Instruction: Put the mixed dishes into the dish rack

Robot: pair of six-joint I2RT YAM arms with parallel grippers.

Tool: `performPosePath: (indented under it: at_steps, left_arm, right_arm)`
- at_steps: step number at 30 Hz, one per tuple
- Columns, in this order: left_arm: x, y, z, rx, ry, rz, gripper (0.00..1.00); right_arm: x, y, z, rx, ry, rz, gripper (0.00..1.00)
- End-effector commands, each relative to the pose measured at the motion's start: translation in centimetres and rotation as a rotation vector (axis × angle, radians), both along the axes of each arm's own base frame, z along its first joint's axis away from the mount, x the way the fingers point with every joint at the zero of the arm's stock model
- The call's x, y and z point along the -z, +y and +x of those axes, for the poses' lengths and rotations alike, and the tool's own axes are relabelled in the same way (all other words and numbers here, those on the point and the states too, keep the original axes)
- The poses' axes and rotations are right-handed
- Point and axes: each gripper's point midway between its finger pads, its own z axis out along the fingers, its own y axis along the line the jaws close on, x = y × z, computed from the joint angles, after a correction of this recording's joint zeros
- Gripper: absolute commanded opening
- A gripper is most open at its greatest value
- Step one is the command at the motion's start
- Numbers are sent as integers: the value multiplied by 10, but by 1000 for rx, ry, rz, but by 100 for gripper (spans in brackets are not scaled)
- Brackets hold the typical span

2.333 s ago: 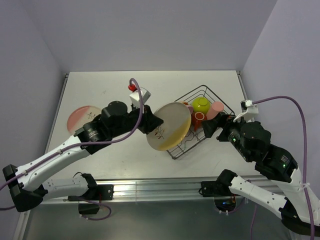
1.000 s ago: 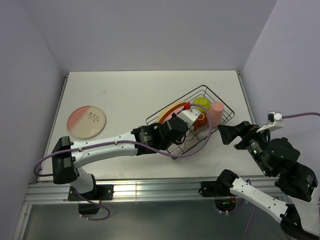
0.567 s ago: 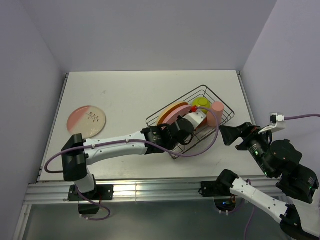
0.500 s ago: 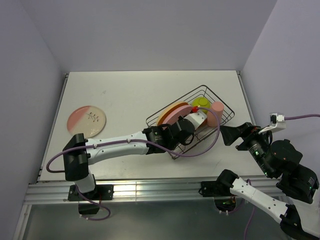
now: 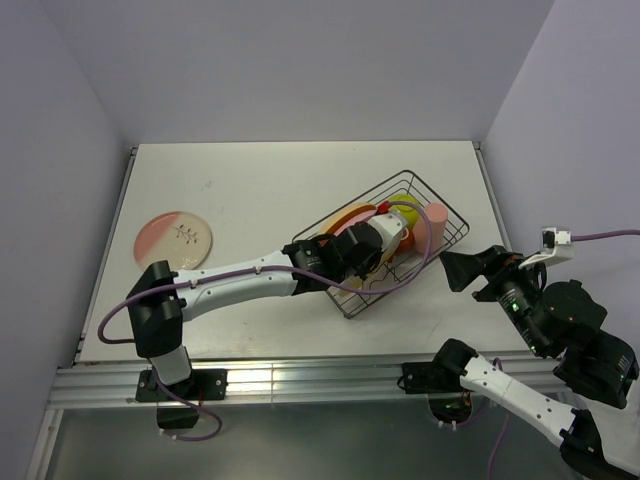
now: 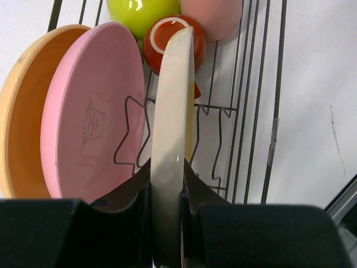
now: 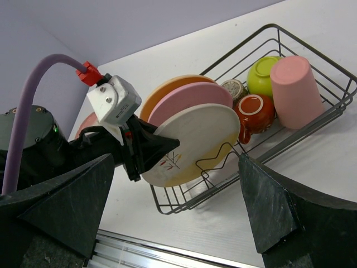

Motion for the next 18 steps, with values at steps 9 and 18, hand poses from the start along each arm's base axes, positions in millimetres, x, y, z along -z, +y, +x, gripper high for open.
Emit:
performPosePath:
  at_steps: [9, 18]
  left_arm:
    - [-54, -20, 18, 5, -21, -182, 4]
    - [-45, -19, 26, -28, -20, -153, 36]
  right_arm:
    - [1, -6, 0, 28, 2, 6, 100]
    - [3, -4, 0, 24, 6, 8, 100]
